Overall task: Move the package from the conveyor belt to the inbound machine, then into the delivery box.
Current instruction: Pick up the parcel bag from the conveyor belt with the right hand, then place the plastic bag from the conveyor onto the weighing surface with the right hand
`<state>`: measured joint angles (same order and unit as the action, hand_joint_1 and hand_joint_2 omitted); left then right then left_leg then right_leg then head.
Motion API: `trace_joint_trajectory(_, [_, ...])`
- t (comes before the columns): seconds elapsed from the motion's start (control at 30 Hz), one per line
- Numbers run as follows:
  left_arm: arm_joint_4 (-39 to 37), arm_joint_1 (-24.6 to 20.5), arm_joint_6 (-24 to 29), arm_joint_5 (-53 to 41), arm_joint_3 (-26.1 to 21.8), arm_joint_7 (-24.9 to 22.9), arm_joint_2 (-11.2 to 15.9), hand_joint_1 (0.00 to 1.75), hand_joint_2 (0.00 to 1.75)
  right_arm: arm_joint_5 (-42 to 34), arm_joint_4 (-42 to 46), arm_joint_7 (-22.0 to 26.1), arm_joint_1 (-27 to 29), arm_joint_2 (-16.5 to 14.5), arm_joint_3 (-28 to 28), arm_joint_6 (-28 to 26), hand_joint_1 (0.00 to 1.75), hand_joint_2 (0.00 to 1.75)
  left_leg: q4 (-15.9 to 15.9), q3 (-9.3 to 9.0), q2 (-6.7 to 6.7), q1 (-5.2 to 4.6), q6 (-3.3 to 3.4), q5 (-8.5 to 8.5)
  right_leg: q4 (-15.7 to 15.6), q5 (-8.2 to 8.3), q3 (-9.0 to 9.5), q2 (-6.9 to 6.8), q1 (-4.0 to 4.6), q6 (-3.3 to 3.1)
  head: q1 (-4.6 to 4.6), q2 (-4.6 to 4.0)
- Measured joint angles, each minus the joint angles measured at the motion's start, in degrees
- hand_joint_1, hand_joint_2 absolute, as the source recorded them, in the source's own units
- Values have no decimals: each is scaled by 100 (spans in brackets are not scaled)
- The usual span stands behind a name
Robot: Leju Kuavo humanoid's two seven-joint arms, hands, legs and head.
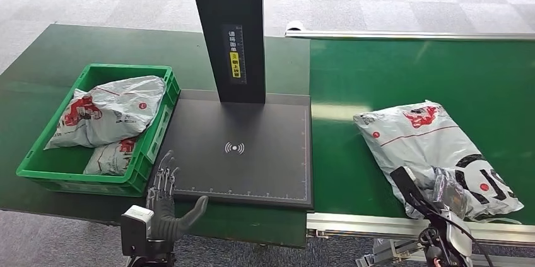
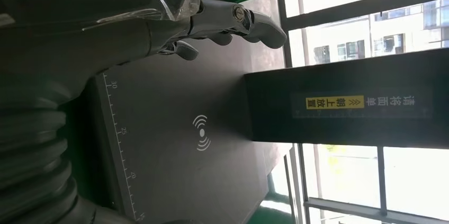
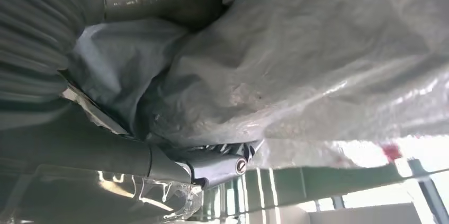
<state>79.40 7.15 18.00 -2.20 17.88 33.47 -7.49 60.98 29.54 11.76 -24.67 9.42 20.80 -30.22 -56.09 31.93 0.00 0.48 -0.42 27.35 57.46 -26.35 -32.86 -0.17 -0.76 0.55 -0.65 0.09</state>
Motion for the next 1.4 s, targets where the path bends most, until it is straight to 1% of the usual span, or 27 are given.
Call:
trace_joint_trajectory(0.07, [17,-26,69,-32,0,36,12,0,175,-191,412,268,81,-123,-60,-74,175,175,0,0,0,2,-1,-1,0,0,-3,0,2,-1,-1,0])
trace_joint_trajectory(0.17, [43,-126,184,-98,-7,103,20,0,175,-516,1592,412,343,-357,-362,10,175,175,1,6,0,6,-2,-2,2,-1,-8,0,6,-2,-1,0])
trace_joint_trajectory(0.27, [116,-256,278,-135,-67,159,23,0,175,-946,2908,471,561,-506,-916,134,175,175,2,10,3,7,-3,-2,3,-1,-15,3,9,-3,-1,0])
trace_joint_trajectory(0.37, [224,-342,310,-143,-204,172,22,0,175,-1303,3936,524,629,-544,-1536,191,175,175,2,9,5,7,-3,-2,3,-1,-16,5,9,-3,1,0])
trace_joint_trajectory(0.43, [303,-372,323,-155,-311,174,19,0,175,-1523,4441,622,630,-555,-1916,269,175,175,2,10,5,7,-3,-2,3,-1,-14,4,8,-3,1,0])
trace_joint_trajectory(0.53, [428,-430,317,-225,-482,175,11,0,175,-1786,4981,725,580,-607,-2470,539,175,175,2,10,4,7,-2,-3,3,-1,-14,4,8,-3,1,0])
trace_joint_trajectory(0.7, [578,-545,253,-395,-714,157,-59,0,175,-1977,5373,714,422,-775,-3270,940,175,175,2,8,3,7,-3,-4,3,-1,-13,2,8,-3,0,0])
trace_joint_trajectory(0.8, [607,-584,232,-435,-797,150,-88,0,175,-2038,5452,698,381,-846,-3533,1069,175,175,2,10,3,7,-3,-4,3,-1,-13,2,8,-3,1,0])
trace_joint_trajectory(0.87, [616,-614,229,-454,-848,150,-102,0,175,-2107,5458,689,348,-889,-3661,1342,175,175,2,12,6,7,-3,-4,4,-1,-14,5,8,-3,2,0])
trace_joint_trajectory(0.97, [626,-693,243,-482,-936,151,-119,0,175,-2112,5255,648,234,-1036,-3954,1779,175,175,3,9,16,7,-3,-3,4,-1,-15,16,9,-3,1,0])
trace_joint_trajectory(1.07, [645,-738,276,-505,-1005,147,-134,0,175,-2120,4794,617,116,-1227,-4310,1993,175,175,3,6,14,10,-4,-4,4,-1,-15,18,13,-4,1,0])
trace_joint_trajectory(1.13, [662,-739,291,-510,-1043,129,-145,0,175,-2192,4421,615,61,-1333,-4546,2104,164,175,3,6,13,12,-4,-4,4,-1,-15,17,16,-5,1,0])
trace_joint_trajectory(1.17, [668,-739,292,-512,-1056,114,-150,0,175,-2244,4241,616,39,-1374,-4657,2161,127,175,3,7,12,13,-5,-4,4,-1,-15,17,17,-5,1,0])
trace_joint_trajectory(1.2, [672,-739,288,-515,-1067,98,-156,0,175,-2308,4066,619,17,-1409,-4761,2231,84,175,3,7,12,13,-5,-4,4,-1,-15,17,17,-5,1,0])
trace_joint_trajectory(1.27, [674,-739,275,-532,-1090,67,-172,0,175,-2446,3747,631,-21,-1464,-4941,2379,7,175,3,7,11,13,-5,-4,4,-1,-15,17,17,-5,1,0])
trace_joint_trajectory(1.3, [674,-740,264,-544,-1100,54,-181,0,175,-2511,3601,640,-33,-1487,-5018,2439,0,175,3,8,11,13,-5,-4,4,-1,-15,17,17,-5,1,0])
trace_joint_trajectory(1.4, [674,-740,244,-567,-1120,32,-209,0,175,-2629,3254,656,-44,-1538,-5188,2510,0,175,2,10,9,12,-4,-4,4,-1,-16,16,16,-4,2,0])
